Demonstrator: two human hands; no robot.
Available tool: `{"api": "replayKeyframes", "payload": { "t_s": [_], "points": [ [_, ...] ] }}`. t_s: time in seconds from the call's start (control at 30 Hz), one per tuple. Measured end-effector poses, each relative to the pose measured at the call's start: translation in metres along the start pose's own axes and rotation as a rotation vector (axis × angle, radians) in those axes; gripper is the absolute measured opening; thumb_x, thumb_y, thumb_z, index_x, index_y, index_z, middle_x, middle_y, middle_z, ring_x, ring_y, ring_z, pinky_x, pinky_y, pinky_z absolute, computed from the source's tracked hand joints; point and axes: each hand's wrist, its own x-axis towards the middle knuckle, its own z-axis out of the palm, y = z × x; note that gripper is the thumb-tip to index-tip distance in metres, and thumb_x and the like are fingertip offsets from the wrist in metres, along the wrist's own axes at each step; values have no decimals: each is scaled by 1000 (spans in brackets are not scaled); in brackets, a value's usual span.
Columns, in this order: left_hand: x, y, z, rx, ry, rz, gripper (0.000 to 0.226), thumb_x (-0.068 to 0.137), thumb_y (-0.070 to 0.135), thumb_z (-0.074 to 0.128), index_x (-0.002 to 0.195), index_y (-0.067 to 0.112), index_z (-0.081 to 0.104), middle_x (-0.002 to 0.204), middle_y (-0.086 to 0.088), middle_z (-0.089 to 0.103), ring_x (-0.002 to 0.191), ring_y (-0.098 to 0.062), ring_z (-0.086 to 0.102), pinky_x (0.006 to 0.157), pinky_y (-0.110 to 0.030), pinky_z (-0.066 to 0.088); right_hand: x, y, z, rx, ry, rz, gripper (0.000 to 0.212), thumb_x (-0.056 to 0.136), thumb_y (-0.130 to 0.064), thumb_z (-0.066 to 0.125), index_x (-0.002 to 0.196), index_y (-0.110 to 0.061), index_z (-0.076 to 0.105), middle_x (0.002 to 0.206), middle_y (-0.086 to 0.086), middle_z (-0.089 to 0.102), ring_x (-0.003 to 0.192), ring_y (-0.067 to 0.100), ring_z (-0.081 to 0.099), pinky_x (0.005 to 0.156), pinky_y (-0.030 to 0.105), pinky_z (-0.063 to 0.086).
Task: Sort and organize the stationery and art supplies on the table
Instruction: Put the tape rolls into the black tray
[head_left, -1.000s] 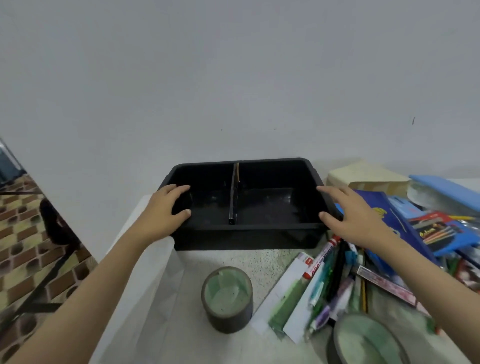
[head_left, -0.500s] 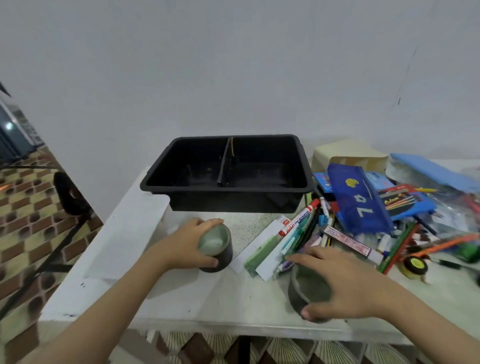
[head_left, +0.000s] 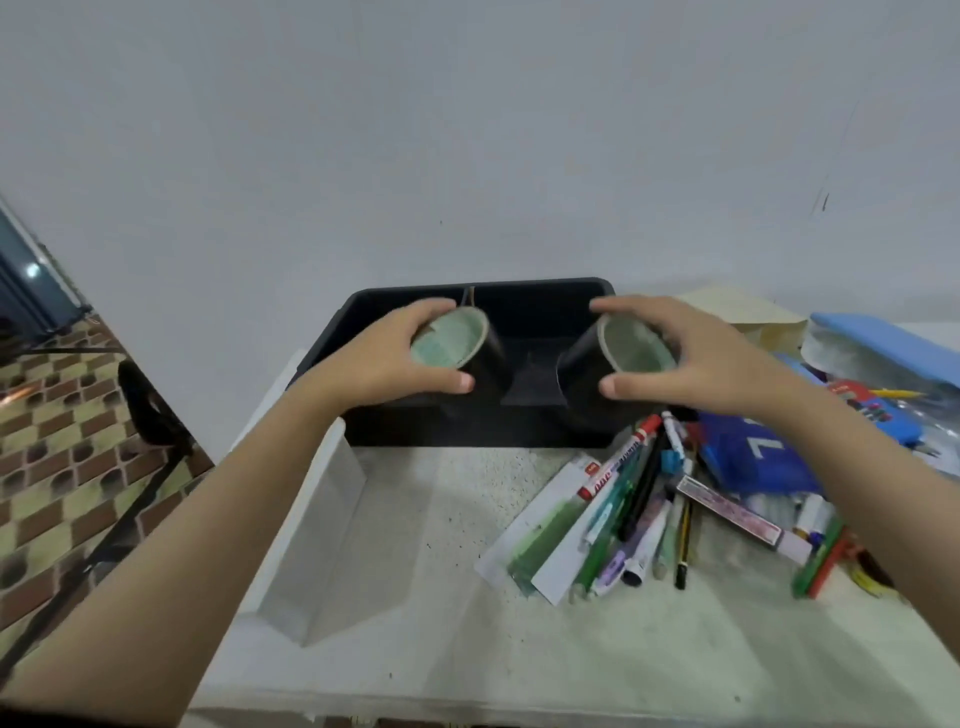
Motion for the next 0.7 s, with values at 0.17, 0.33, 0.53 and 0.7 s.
{"api": "replayKeyframes", "payload": {
  "t_s": [0.17, 0.33, 0.53, 0.7],
  "points": [
    [77, -7, 1, 132, 66, 35, 92, 66, 34, 83, 141, 20, 32, 134, 2, 45, 120, -15, 45, 97, -26, 37, 79, 31, 6, -171, 113, 62, 83, 68, -44, 79, 139, -19, 43, 139, 0, 46, 128, 17, 41, 100, 23, 27],
    [143, -26, 19, 315, 29, 29, 97, 65, 43, 82, 143, 18, 29, 140, -2, 44, 126, -22, 44, 104, -36, 36, 134, 64, 30, -424, 66, 82, 93, 59, -65, 70, 137, -20, 46, 134, 1, 54, 120, 27, 46, 98, 36, 36],
    [201, -53, 43, 617, -67, 6, 101, 62, 57, 77, 143, 19, 29, 139, -3, 47, 130, -23, 40, 114, -42, 16, 168, 104, 53, -471, -62, 115, 96, 64, -54, 77, 143, -19, 37, 143, 2, 45, 129, 26, 38, 105, 33, 31],
    [218, -70, 56, 646, -158, 44, 99, 65, 55, 75, 145, 21, 28, 143, -6, 43, 138, -26, 29, 116, -46, 1, 183, 119, 67, -438, -142, 144, 97, 64, -51, 78, 144, -18, 34, 145, 2, 42, 132, 24, 35, 109, 35, 31]
  ]
}}
